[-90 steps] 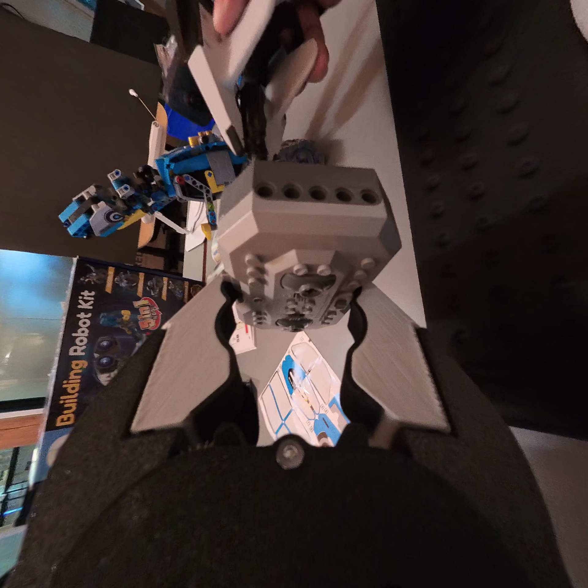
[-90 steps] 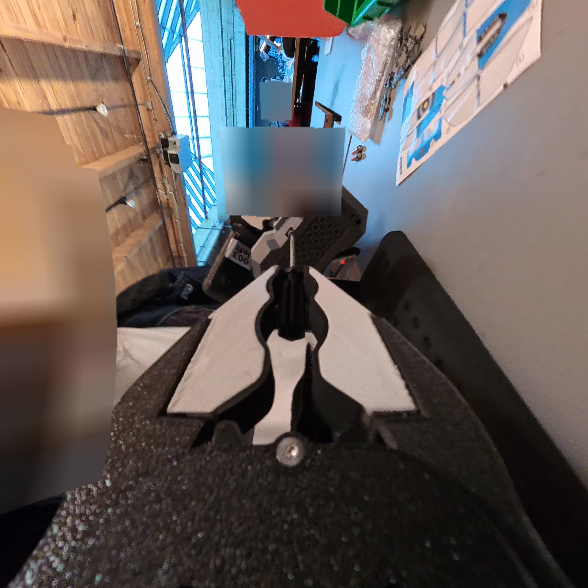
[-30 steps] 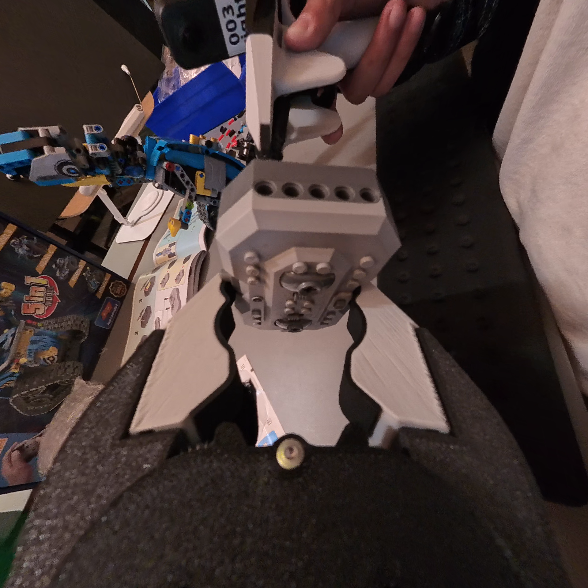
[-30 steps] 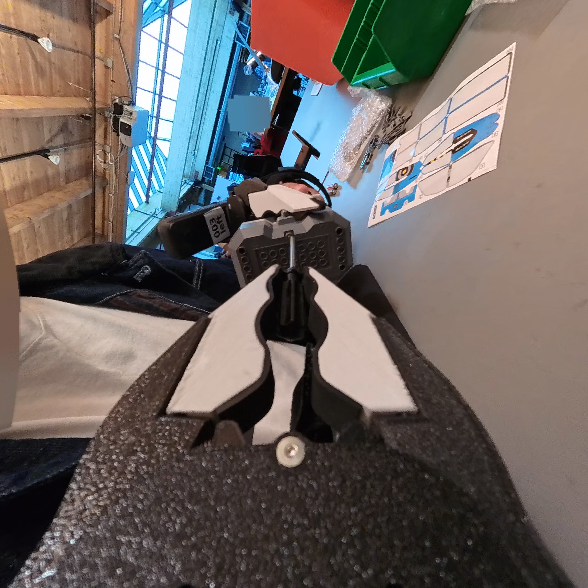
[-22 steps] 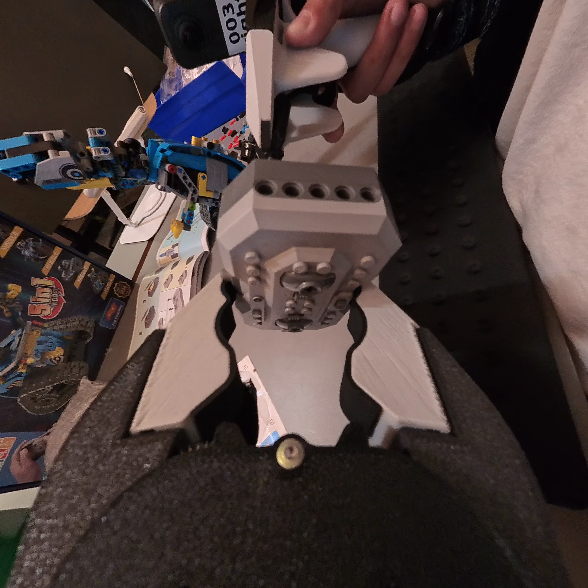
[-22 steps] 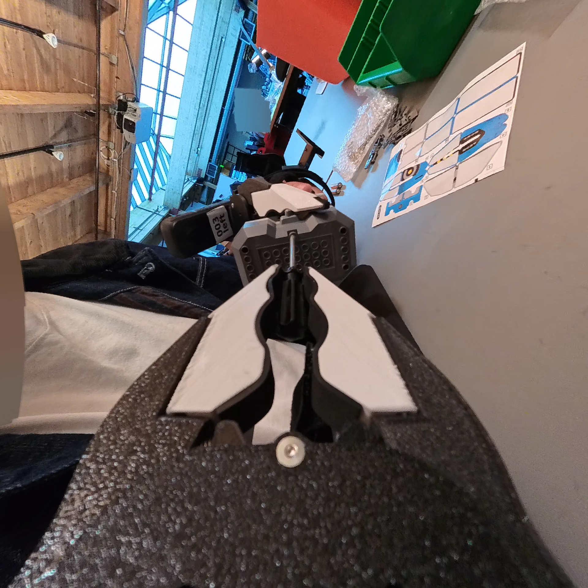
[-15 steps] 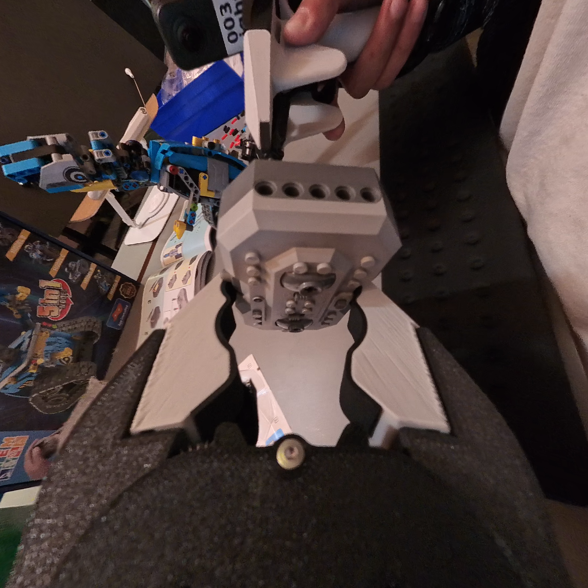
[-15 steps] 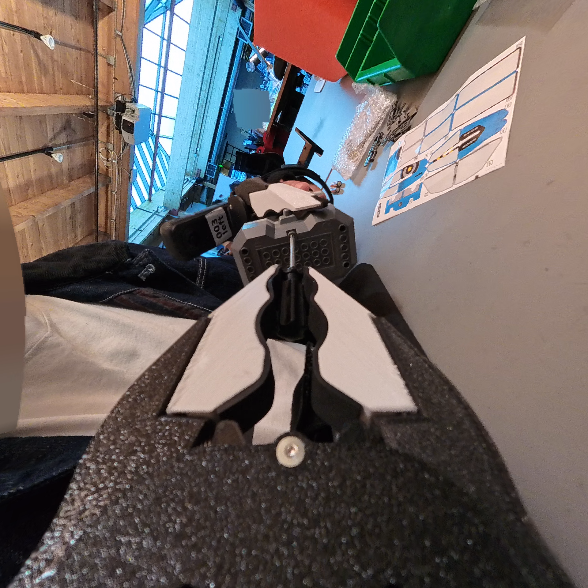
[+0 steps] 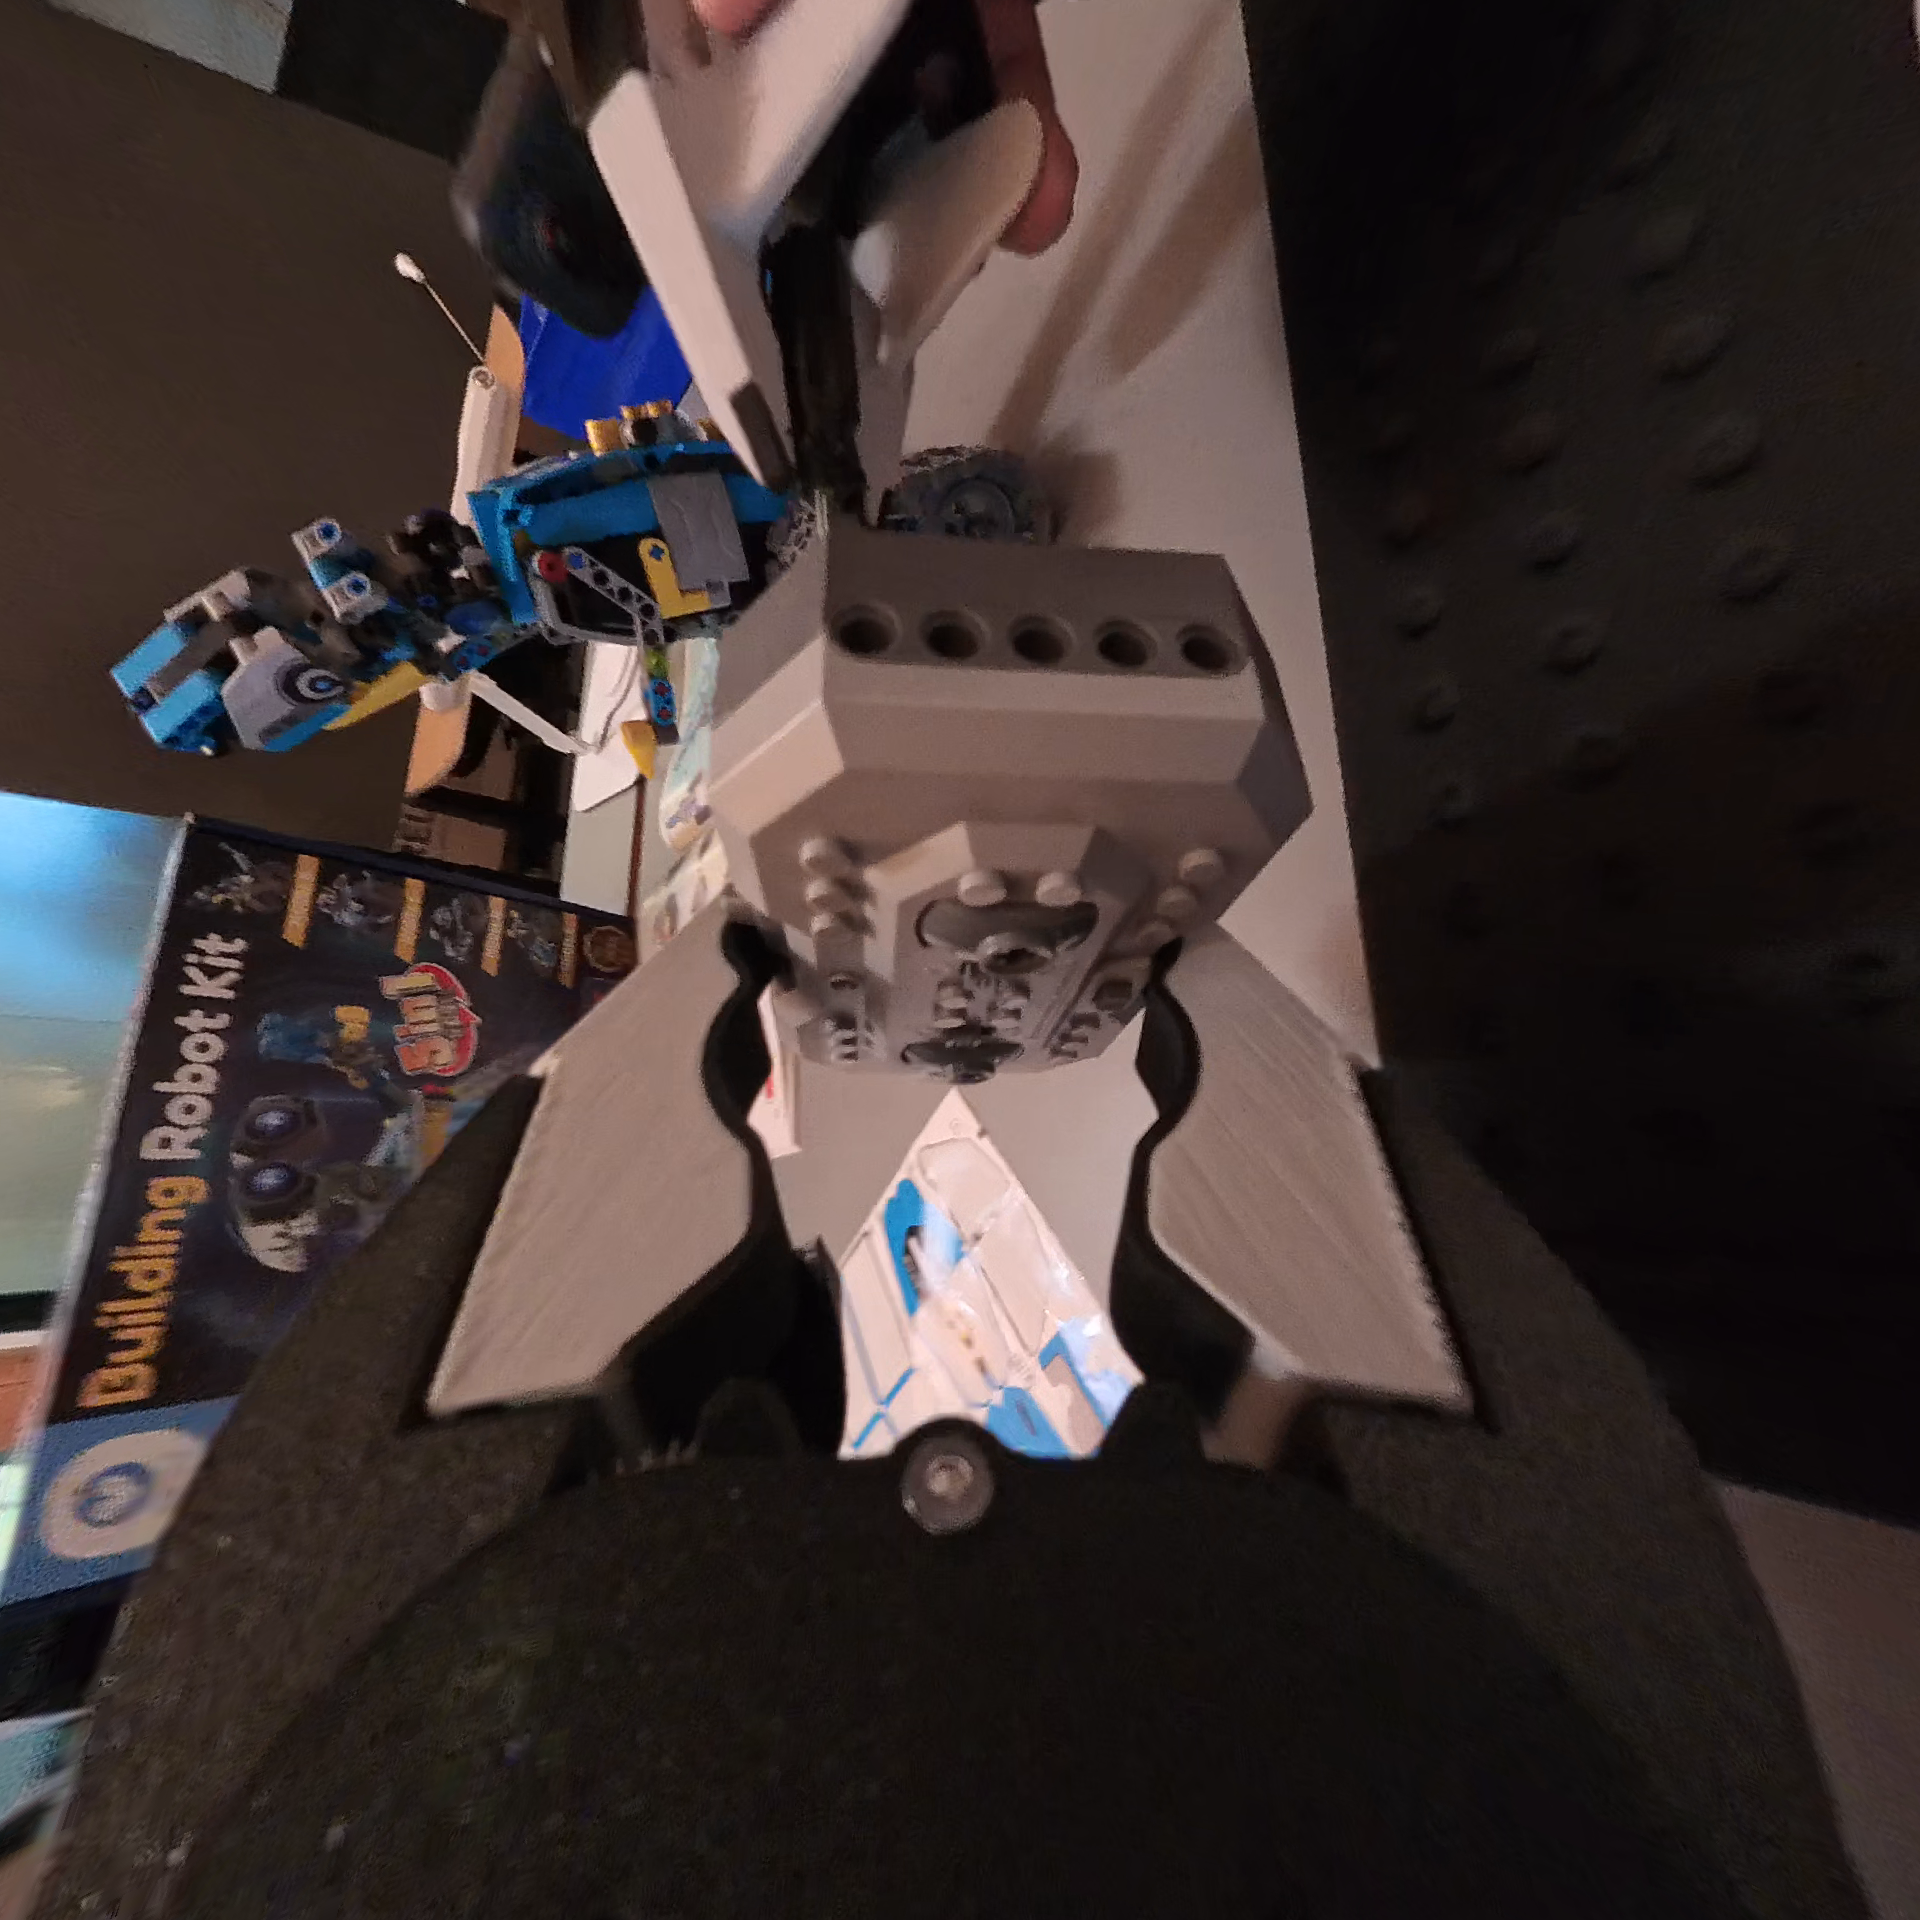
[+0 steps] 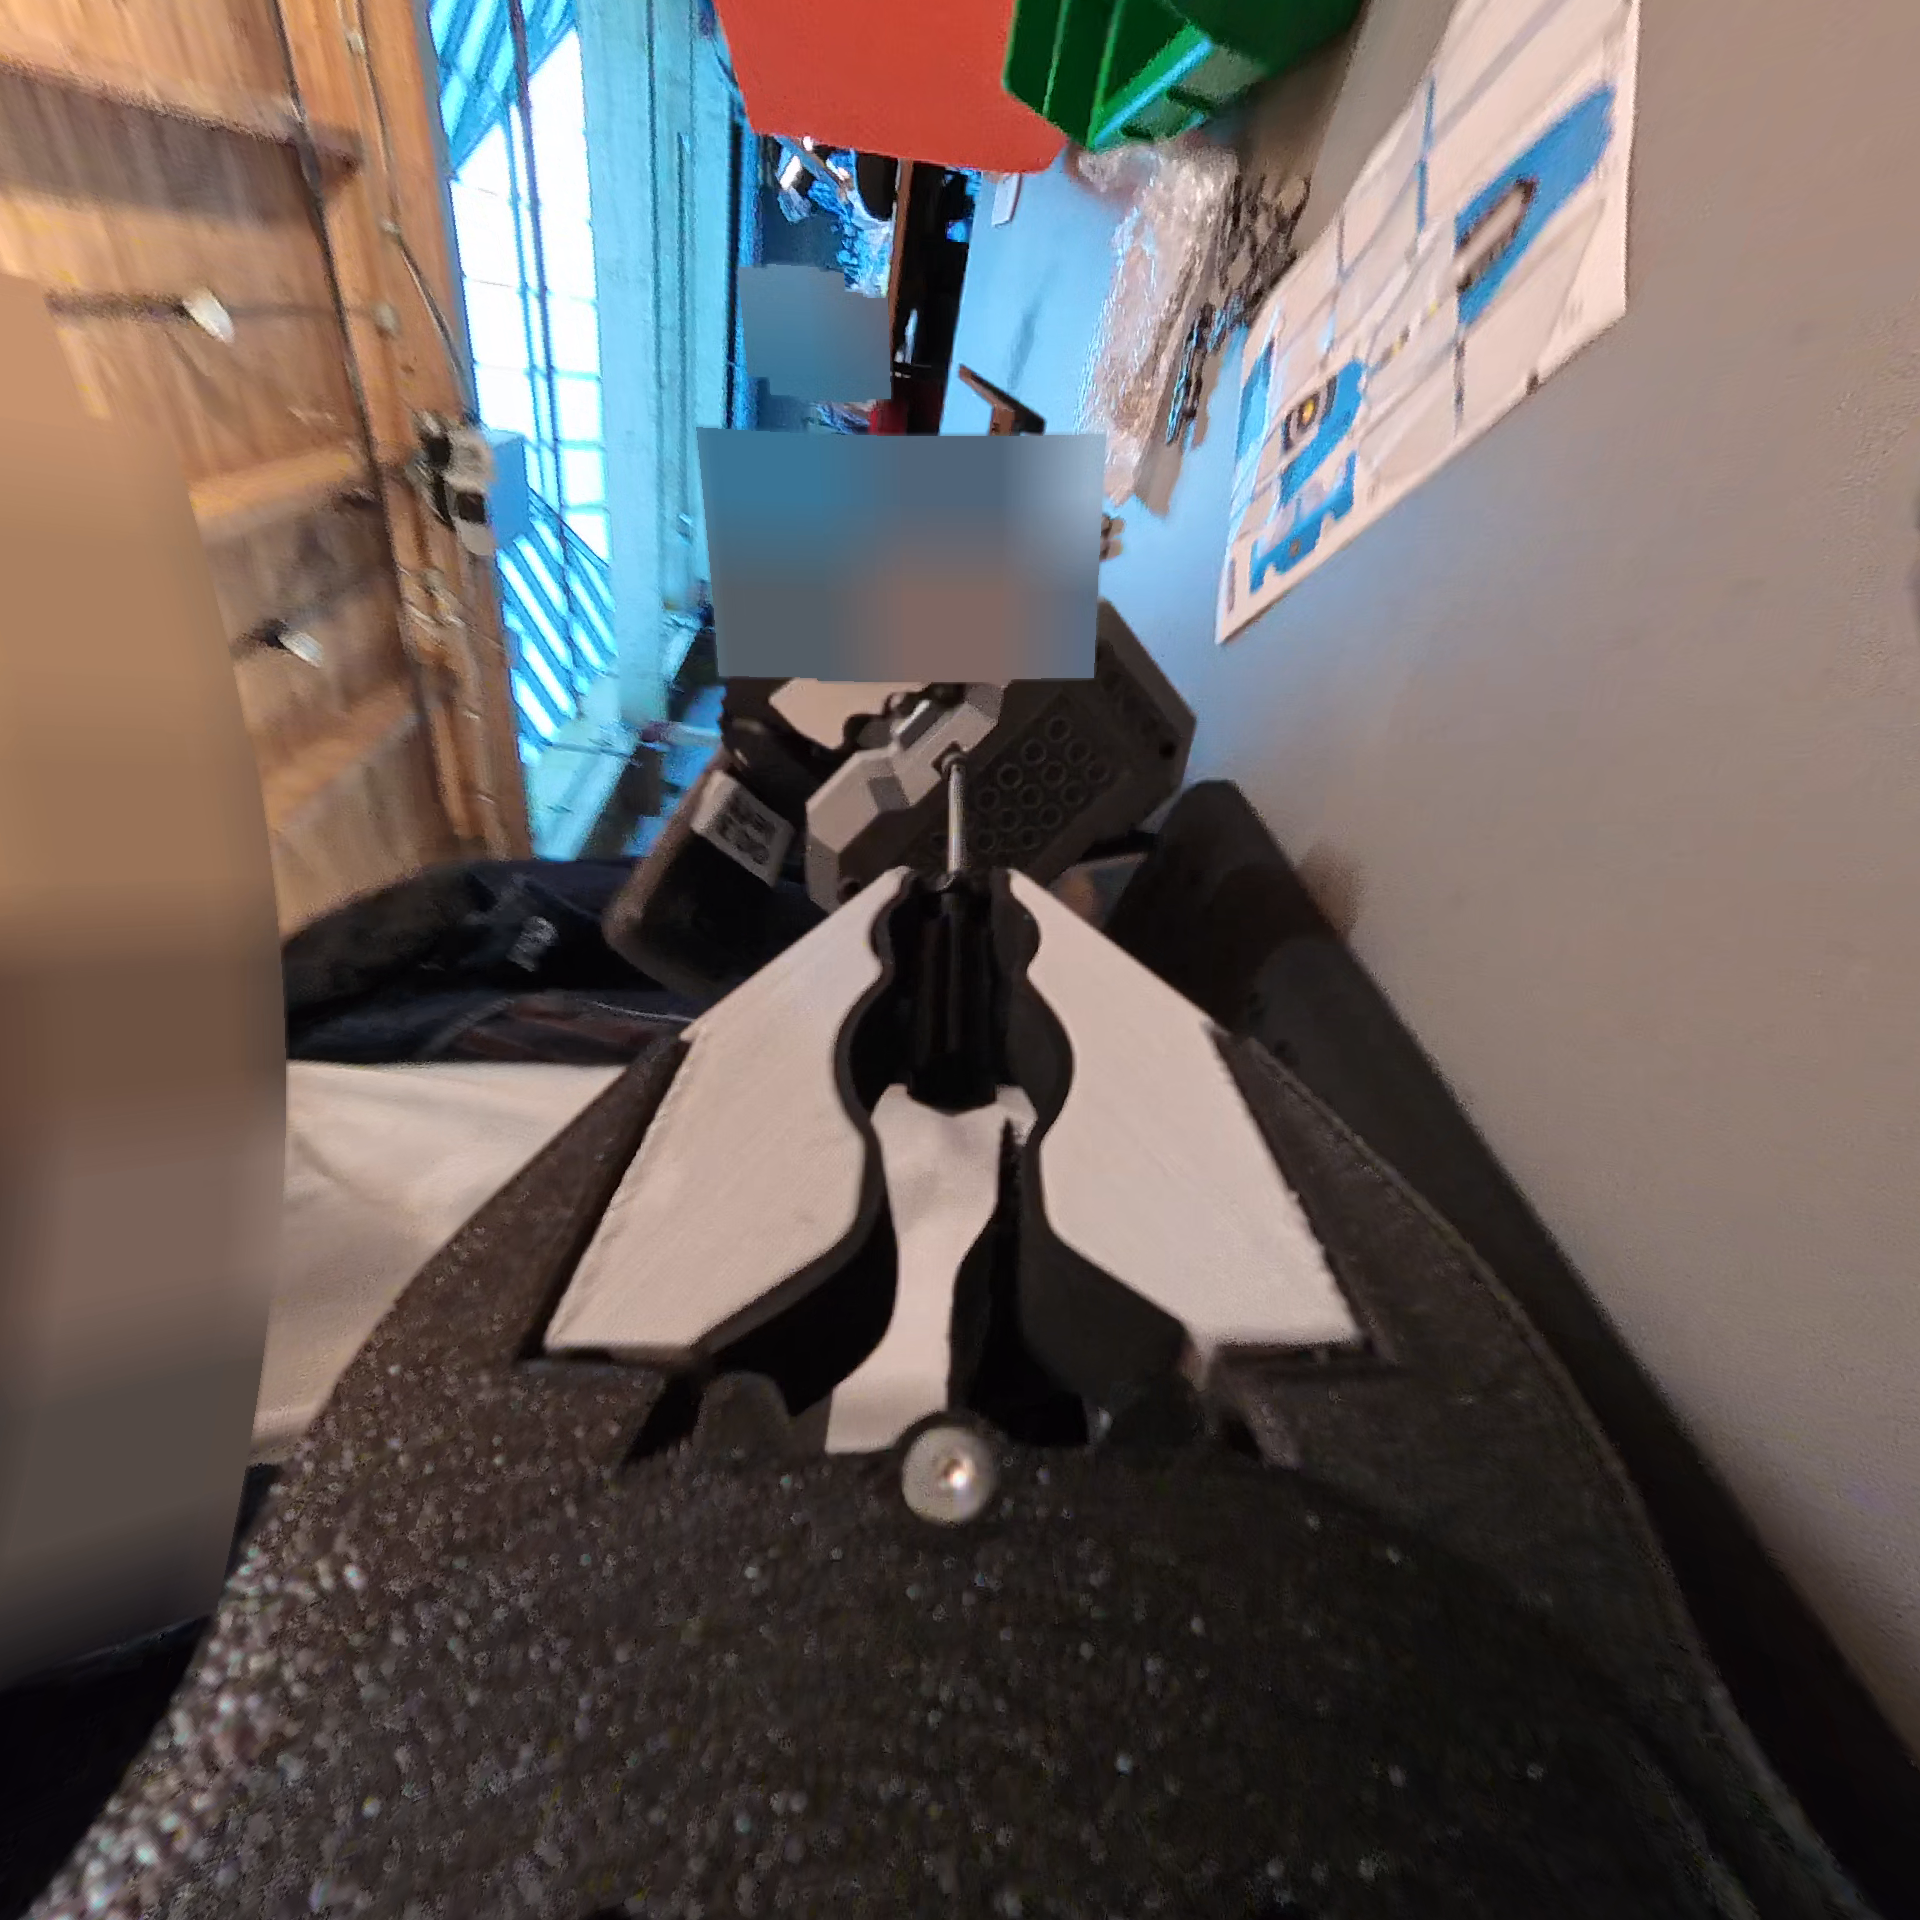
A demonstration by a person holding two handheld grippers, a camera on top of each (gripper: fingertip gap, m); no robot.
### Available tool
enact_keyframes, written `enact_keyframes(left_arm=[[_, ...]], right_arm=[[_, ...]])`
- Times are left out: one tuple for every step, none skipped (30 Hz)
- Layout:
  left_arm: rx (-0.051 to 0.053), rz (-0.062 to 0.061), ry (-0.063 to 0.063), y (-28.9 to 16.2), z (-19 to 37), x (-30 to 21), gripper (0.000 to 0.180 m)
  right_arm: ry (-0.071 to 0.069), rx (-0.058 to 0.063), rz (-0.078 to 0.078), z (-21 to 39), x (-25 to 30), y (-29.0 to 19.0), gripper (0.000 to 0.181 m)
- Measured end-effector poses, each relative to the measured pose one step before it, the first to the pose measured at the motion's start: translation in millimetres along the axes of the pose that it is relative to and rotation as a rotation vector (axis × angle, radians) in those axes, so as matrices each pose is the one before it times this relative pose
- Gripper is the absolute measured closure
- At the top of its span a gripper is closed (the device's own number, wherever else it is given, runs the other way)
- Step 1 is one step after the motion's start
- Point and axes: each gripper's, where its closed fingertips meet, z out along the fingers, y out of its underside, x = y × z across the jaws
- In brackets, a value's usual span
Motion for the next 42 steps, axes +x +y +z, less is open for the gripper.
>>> enact_keyframes(left_arm=[[0.0297, -0.0842, 0.0302, -3.11, -1.2, 0.45, 0.11], [0.0392, -0.1065, 0.0468, -4.63, -2.08, 1.29, 0.11], [0.0446, -0.1067, 0.0529, -5.42, -2.34, 1.61, 0.11], [0.0418, -0.1052, 0.0635, -4.89, -2.33, 2.71, 0.11], [0.0307, -0.1072, 0.0697, -3.92, -2.23, 3.16, 0.11], [0.028, -0.1025, 0.0665, -3.49, -1.88, 2.56, 0.11], [0.0247, -0.1044, 0.0848, -2.86, -1.65, 4.96, 0.11], [0.0211, -0.1005, 0.0931, -3.0, -1.81, 6.56, 0.111], [0.0268, -0.0771, 0.0658, -3.72, -1.49, 3.71, 0.111], [0.0215, -0.0816, 0.0665, -2.9, -1.11, 3.29, 0.111], [0.0056, -0.0953, 0.0823, -1.17, -1.43, 4.99, 0.111], [0.011, -0.0867, 0.0668, -1.48, -1.45, 2.83, 0.111], [0.014, -0.0878, 0.0583, -1.61, -0.97, 1.19, 0.111], [0.0093, -0.0786, 0.0566, -0.79, -0.74, 1.04, 0.111], [0.013, -0.068, 0.057, -0.86, -0.56, 1.19, 0.111], [0.0159, -0.075, 0.0624, -1.72, -1.03, 1.48, 0.111], [0.0227, -0.0572, 0.0566, -3.08, -1.91, 1.54, 0.111], [0.0234, -0.0285, 0.0439, -3.21, -1.67, 1.64, 0.112], [0.0121, -0.01, 0.015, -1.72, -0.83, -0.78, 0.111], [0.0048, 0.0053, -0.0165, -0.96, -0.39, -3.73, 0.112], [0.0042, 0.0189, -0.0208, -1.18, -0.28, -2.76, 0.111], [0.0088, 0.0351, -0.0184, -1.73, -0.66, -0.9, 0.111], [0.0164, 0.0542, -0.0402, -3.0, -1.47, -2.59, 0.111], [0.0195, 0.0771, -0.0708, -3.65, -2.33, -5.73, 0.111], [0.0206, 0.091, -0.0809, -3.97, -3.23, -6.27, 0.111], [0.0233, 0.0945, -0.0818, -4.54, -3.39, -5.62, 0.111], [0.0102, 0.1068, -0.0844, -2.5, -3.25, -5.12, 0.111], [-0.0097, 0.1209, -0.0847, 0.13, -2.65, -4.58, 0.111], [-0.0153, 0.1244, -0.0873, 0.94, -2.17, -4.64, 0.11], [-0.0183, 0.1234, -0.088, 1.03, -1.93, -4.82, 0.11], [-0.0185, 0.1129, -0.0733, 0.81, -1.57, -3.25, 0.11], [-0.0234, 0.0956, -0.047, 1.42, -0.9, -0.5, 0.11], [-0.0344, 0.0836, -0.0359, 2.65, -0.07, 0.43, 0.11], [-0.033, 0.0754, -0.0317, 2.51, 0.35, 0.43, 0.11], [-0.0294, 0.0714, -0.0223, 2.01, 0.41, 1.52, 0.11], [-0.0281, 0.0674, -0.0174, 1.57, 0.57, 2.08, 0.11], [-0.0209, 0.0565, -0.0142, 0.35, 0.21, 1.93, 0.11], [-0.0147, 0.0417, -0.0075, -0.48, 0.52, 2.12, 0.11], [-0.0093, 0.0295, -0.0071, -1.06, 0.56, 1.24, 0.11], [-0.0058, 0.0193, -0.0045, -0.96, -0.02, 0.99, 0.11], [-0.0055, 0.0107, 0.0, -0.45, 0.06, 1.19, 0.11], [-0.0033, 0.011, 0.0011, -0.26, 0.33, 1.27, 0.11]], right_arm=[[0.025, -0.0059, -0.0982, 0.3, -2.83, -1.11, 0.169], [0.0263, -0.0113, -0.1148, 0.11, -3.56, -1.13, 0.17], [0.0221, -0.013, -0.1154, 0.11, -3.87, -1.59, 0.17], [0.0189, -0.0141, -0.1097, 0.07, -3.77, -2.34, 0.17], [0.0259, -0.0211, -0.1346, 0.62, -2.32, -0.98, 0.17], [0.0314, -0.0074, -0.1731, 0.42, -1.57, -2.15, 0.17], [0.031, -0.009, -0.206, 0.27, -1.87, -1.61, 0.17], [0.0204, -0.0215, -0.2348, 0.36, -3.74, 0.76, 0.17], [0.0292, 0.0074, -0.2603, -0.5, -2.04, -1.82, 0.169], [0.0395, 0.0002, -0.2364, -0.48, 0.02, -1.86, 0.17], [0.0156, -0.0191, -0.1977, 0.51, -3.21, -0.98, 0.169], [0.0171, -0.0191, -0.1442, 0.59, -0.89, -1.6, 0.17], [0.0213, -0.0277, -0.1467, 0.68, -0.32, 0.25, 0.169], [0.0155, -0.017, -0.155, 0.73, -1.61, 0.69, 0.169], [0.0129, -0.0209, -0.1391, 0.5, -0.84, 0.57, 0.17], [0.01, -0.0183, -0.1168, 0.35, -0.82, -0.9, 0.169], [0.014, -0.0218, -0.0975, 0.67, 0.25, 0.08, 0.17], [0.0216, -0.0174, -0.0859, 0.36, 1.84, -0.27, 0.17], [0.0102, -0.0103, -0.0661, 0.28, 1.04, -0.67, 0.17], [-0.0112, -0.0154, -0.0377, 0.72, -0.97, 1.51, 0.17], [-0.0139, -0.0112, -0.0024, 0.44, 0.05, 1.76, 0.17], [0.0077, -0.0072, 0.0398, -1.03, 3.37, 2.86, 0.17], [0.0186, 0.0025, 0.0755, -2.09, 6.12, 1.98, 0.17], [0.0164, 0.0051, 0.1, -2.44, 6.2, 2.1, 0.17], [0.0168, 0.0007, 0.1273, -2.27, 6.49, 3.31, 0.17], [-0.0012, -0.0056, 0.1645, -0.66, 4.01, 5.28, 0.17], [-0.0241, -0.0253, 0.2046, 0.57, 0.62, 7.21, 0.17], [-0.0216, -0.0283, 0.2278, 1.56, 1.19, 7.21, 0.169], [-0.0299, -0.0167, 0.2394, 2.87, 0.18, 6.2, 0.169], [-0.0338, -0.0123, 0.2462, 3.03, 0.0, 5.87, 0.169], [-0.0456, 0.0012, 0.2395, 3.29, -0.54, 4.09, 0.169], [-0.0983, 0.0159, 0.2198, 3.77, -6.51, 2.31, 0.169], [-0.0861, 0.0286, 0.2053, 2.26, -4.68, -0.04, 0.169], [-0.0656, 0.0587, 0.1578, 1.05, -2.16, -3.49, 0.17], [-0.0666, 0.0201, 0.1391, 1.97, -2.41, 0.87, 0.17], [-0.0356, 0.0015, 0.1065, 2.11, 1.37, 2.74, 0.17], [-0.0099, -0.0006, 0.0729, 1.44, 3.56, 2.69, 0.17], [-0.0244, 0.0044, 0.0447, 0.73, -0.01, 1.28, 0.17], [-0.0064, 0.0047, 0.0379, -0.02, 1.68, 0.77, 0.17], [0.0084, 0.0004, 0.0249, -0.21, 3.18, 0.95, 0.17], [-0.0135, -0.003, 0.0163, -0.41, -0.81, 1.07, 0.17], [-0.0186, 0.0034, 0.0147, -0.54, -2.24, -0.11, 0.17]])
